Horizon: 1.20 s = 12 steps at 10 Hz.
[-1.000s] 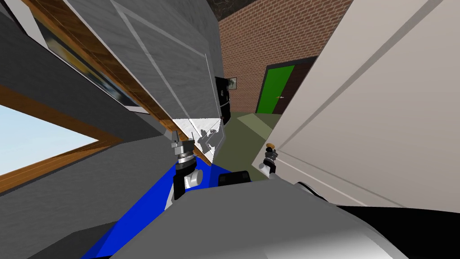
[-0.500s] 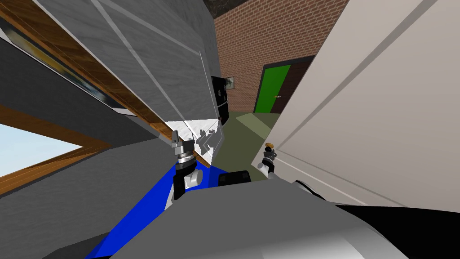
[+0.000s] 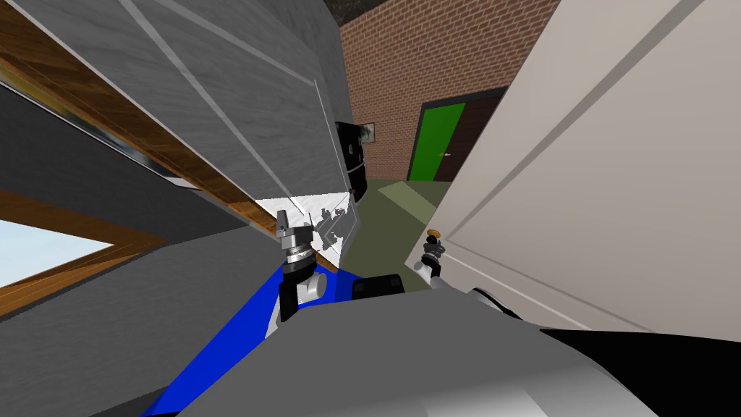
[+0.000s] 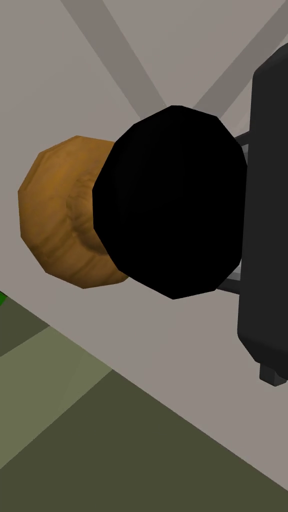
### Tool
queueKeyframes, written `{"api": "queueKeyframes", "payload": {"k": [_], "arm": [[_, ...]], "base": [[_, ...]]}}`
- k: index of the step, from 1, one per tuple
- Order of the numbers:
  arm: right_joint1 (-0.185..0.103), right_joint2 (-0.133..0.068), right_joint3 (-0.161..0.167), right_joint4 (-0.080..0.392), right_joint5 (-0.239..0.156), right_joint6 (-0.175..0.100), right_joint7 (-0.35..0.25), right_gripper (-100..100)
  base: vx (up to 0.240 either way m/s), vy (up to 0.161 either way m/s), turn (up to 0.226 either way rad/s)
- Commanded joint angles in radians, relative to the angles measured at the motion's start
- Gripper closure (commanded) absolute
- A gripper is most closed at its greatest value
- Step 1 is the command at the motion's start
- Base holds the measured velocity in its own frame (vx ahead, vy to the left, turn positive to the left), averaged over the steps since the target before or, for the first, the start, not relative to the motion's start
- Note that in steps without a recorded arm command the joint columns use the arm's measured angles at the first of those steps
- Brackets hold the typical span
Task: Push the door open
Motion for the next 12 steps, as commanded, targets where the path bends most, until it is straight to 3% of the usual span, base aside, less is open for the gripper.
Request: {"api": "queueKeyframes", "payload": {"k": [1, 6, 8, 9, 11, 12], "arm": [[-0.016, -0.004, 0.007, -0.012, -0.011, -0.014, -0.044, 100], [-0.032, 0.0, 0.033, -0.005, -0.04, -0.025, -0.162, 100], [-0.032, 0.0, 0.033, -0.005, -0.04, -0.025, -0.162, 100], [-0.037, 0.001, 0.041, -0.003, -0.049, -0.028, -0.197, 100], [-0.037, 0.001, 0.041, -0.003, -0.049, -0.028, -0.2, 100], [-0.041, 0.002, 0.049, -0.001, -0.058, -0.031, -0.237, 100]], "base": [[0.041, -0.016, -0.057], [0.046, -0.014, -0.047], [0.026, -0.011, -0.012], [0.025, -0.004, -0.038], [0.02, -0.007, -0.019], [0.024, -0.007, -0.039]]}}
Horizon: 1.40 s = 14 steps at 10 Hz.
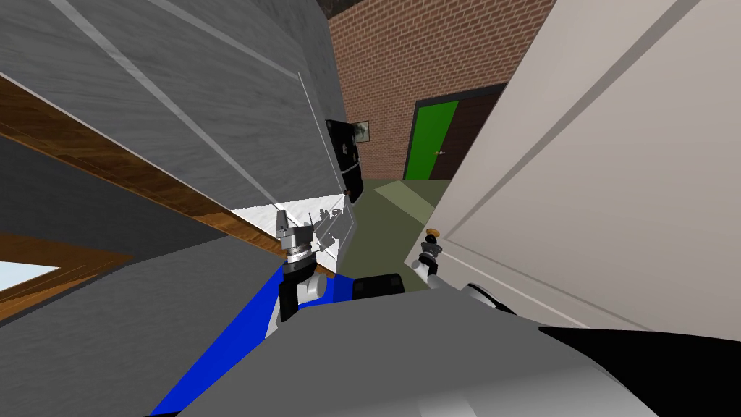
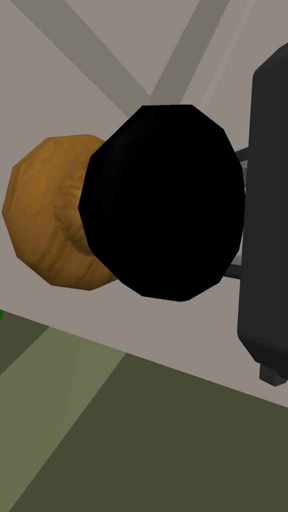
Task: Push the door open
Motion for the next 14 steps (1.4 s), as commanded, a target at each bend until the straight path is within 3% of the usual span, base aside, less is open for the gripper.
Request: {"api": "queueKeyframes", "payload": {"k": [1, 3, 5, 9, 11, 13, 14], "arm": [[-0.005, -0.011, -0.001, -0.034, -0.003, -0.013, -0.01, 100], [-0.005, -0.011, -0.001, -0.034, -0.003, -0.013, -0.01, 100], [-0.014, -0.009, 0.014, -0.03, -0.021, -0.019, -0.079, 100], [-0.022, -0.007, 0.027, -0.027, -0.035, -0.024, -0.145, 100], [-0.022, -0.007, 0.027, -0.027, -0.035, -0.024, -0.145, 100], [-0.03, -0.006, 0.04, -0.024, -0.049, -0.03, -0.205, 100], [-0.03, -0.006, 0.04, -0.024, -0.049, -0.03, -0.205, 100]], "base": [[0.027, -0.004, -0.026], [0.013, -0.006, 0.0], [0.037, -0.008, -0.055], [0.038, -0.01, -0.03], [0.02, -0.007, -0.011], [0.037, -0.005, -0.041], [0.035, -0.011, -0.038]]}}
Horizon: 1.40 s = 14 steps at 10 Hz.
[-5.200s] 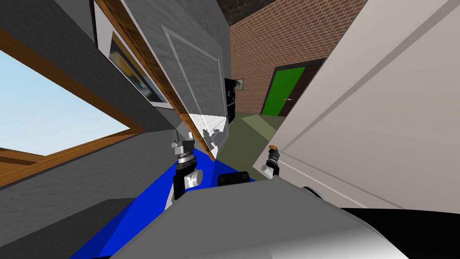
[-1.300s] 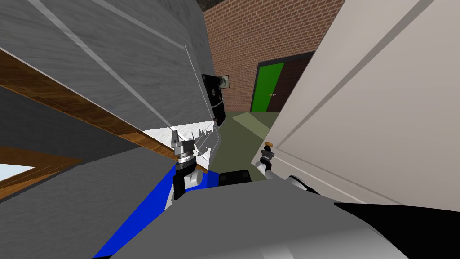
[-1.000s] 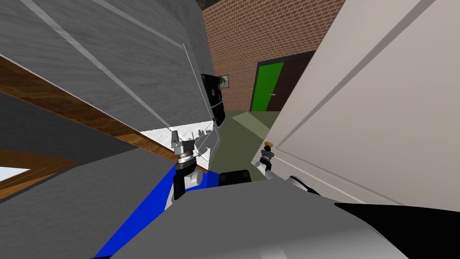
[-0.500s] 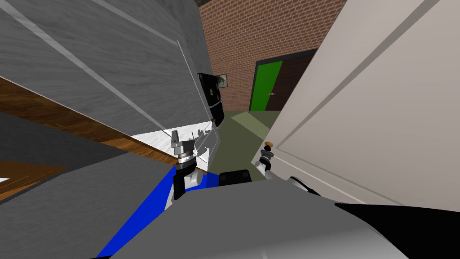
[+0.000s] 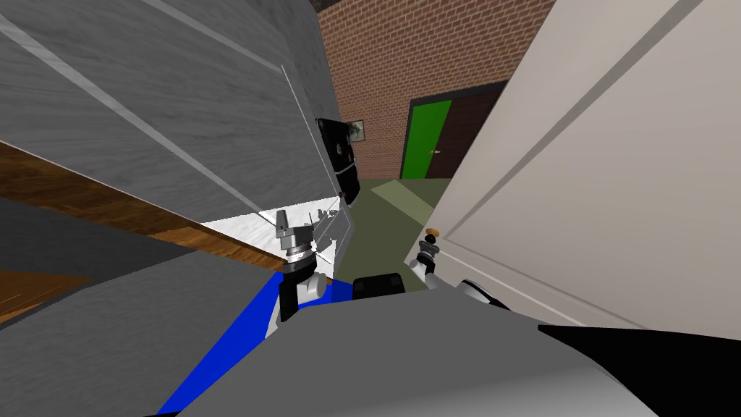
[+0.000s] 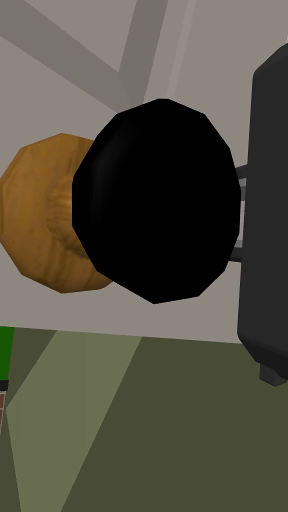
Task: Push the door open
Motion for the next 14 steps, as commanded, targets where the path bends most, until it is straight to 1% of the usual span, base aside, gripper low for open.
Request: {"api": "queueKeyframes", "payload": {"k": [1, 2, 3, 4, 5, 6, 8, 9, 11, 13, 14], "arm": [[0.003, -0.021, -0.008, -0.05, -0.004, -0.008, 0.022, 100], [0.003, -0.021, -0.008, -0.061, -0.004, -0.008, 0.022, 100], [0.003, -0.021, -0.008, -0.033, -0.004, -0.008, 0.022, 100], [0.003, -0.021, -0.008, -0.044, -0.004, -0.008, 0.022, 100], [0.003, -0.021, -0.008, -0.035, -0.004, -0.008, 0.022, 100], [0.003, -0.021, -0.008, -0.056, -0.004, -0.008, 0.022, 100], [0.003, -0.021, -0.008, -0.061, -0.004, -0.008, 0.022, 100], [0.04, -0.014, -0.049, -0.09, 0.002, 0.021, 0.042, 100], [0.042, -0.013, -0.076, -0.089, 0.014, 0.024, 0.035, 100], [0.045, -0.012, -0.11, -0.088, 0.03, 0.027, 0.025, 100], [0.045, -0.012, -0.11, -0.088, 0.03, 0.027, 0.025, 100]], "base": [[0.015, -0.003, 0.015], [0.005, -0.008, -0.013], [0.004, -0.003, 0.024], [0.0, 0.0, 0.0], [-0.001, 0.005, 0.013], [-0.003, 0.005, -0.013], [-0.002, 0.0, -0.007], [0.065, -0.016, 0.051], [0.095, -0.028, 0.02], [0.061, -0.036, 0.024], [0.049, -0.021, 0.013]]}}
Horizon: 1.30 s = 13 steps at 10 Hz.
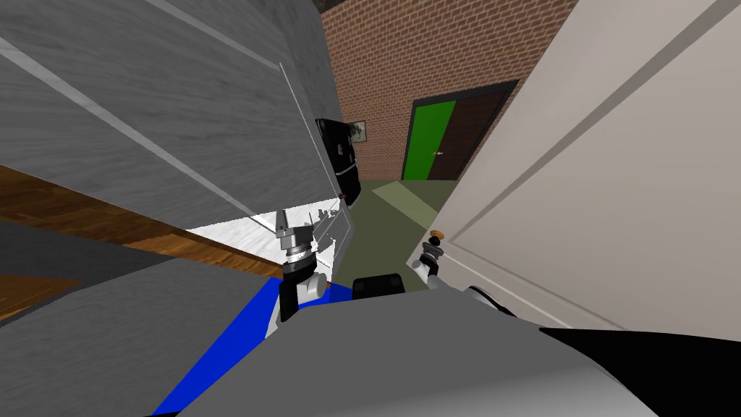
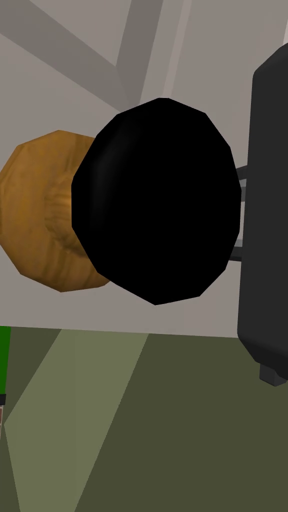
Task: Push the door open
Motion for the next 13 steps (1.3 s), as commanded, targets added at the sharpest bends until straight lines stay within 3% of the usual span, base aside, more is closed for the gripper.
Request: {"api": "queueKeyframes", "payload": {"k": [1, 3, 4, 6, 7, 13], "arm": [[-0.004, -0.011, -0.009, -0.028, 0.002, -0.011, 0.014, 100], [0.001, -0.009, -0.07, -0.026, 0.03, -0.004, -0.003, 100], [0.001, -0.009, -0.07, -0.026, 0.03, -0.004, -0.003, 100], [0.005, -0.008, -0.118, -0.025, 0.051, 0.001, -0.016, 100], [0.005, -0.008, -0.118, -0.025, 0.051, 0.001, -0.016, 100], [0.019, -0.004, -0.278, -0.019, 0.125, 0.018, -0.061, 100]], "base": [[0.028, -0.007, -0.012], [0.07, -0.024, 0.043], [0.07, -0.026, 0.009], [0.074, -0.038, 0.019], [0.053, -0.029, 0.022], [0.088, -0.041, 0.036]]}}
